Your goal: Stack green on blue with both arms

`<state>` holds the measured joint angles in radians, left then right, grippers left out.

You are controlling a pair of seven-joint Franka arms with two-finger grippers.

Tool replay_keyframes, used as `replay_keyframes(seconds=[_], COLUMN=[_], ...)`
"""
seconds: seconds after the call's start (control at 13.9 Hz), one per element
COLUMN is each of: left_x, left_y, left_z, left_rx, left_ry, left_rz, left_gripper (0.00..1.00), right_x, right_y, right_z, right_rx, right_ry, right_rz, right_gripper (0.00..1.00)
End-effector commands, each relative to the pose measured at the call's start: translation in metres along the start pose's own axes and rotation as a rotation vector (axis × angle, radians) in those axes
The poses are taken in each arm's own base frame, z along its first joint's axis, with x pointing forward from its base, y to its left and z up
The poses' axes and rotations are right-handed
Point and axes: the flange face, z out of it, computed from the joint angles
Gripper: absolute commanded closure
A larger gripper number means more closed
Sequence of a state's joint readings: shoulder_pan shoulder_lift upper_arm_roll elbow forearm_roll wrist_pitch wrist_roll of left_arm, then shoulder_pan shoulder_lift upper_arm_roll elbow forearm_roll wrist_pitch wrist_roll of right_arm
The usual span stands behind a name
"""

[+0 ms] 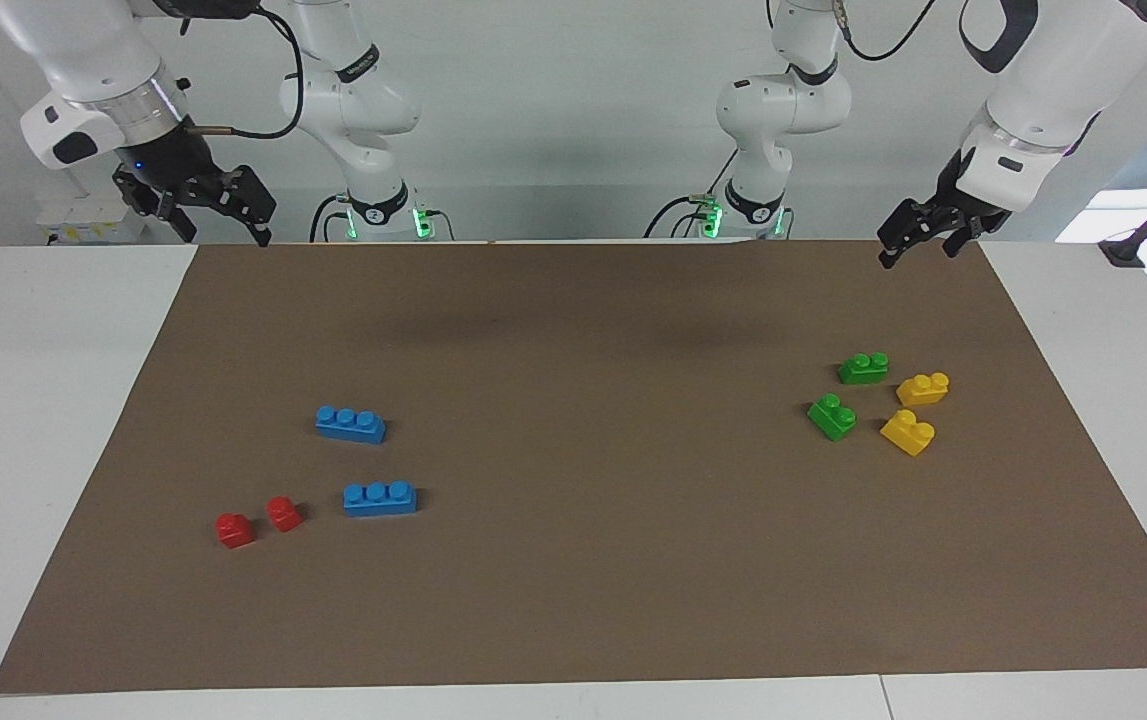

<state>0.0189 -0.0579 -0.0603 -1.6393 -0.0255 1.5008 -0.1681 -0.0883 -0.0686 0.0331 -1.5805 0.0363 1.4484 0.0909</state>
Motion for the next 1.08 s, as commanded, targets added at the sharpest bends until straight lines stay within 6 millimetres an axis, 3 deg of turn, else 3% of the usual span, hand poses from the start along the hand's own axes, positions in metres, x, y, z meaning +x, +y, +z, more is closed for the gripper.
replay_keyframes(seconds=[0.0, 1.01], left_x=[0.004, 0.003], left_y=[-0.002, -0.004], left_z=[-0.005, -0.004], left_rx=[-0.023, -0.032], left_ry=[0.008, 0.015], left_rz=[0.006, -0.012], left_gripper=[0.0, 0.0], right_x=[-0.01, -0.011], right_y=[-0.002, 0.009], right_z=[-0.001, -0.007], right_rx=[-0.016, -0.006], right_ry=[-0.007, 0.014], right_rz=[0.008, 0.009], right_gripper=[0.0, 0.0])
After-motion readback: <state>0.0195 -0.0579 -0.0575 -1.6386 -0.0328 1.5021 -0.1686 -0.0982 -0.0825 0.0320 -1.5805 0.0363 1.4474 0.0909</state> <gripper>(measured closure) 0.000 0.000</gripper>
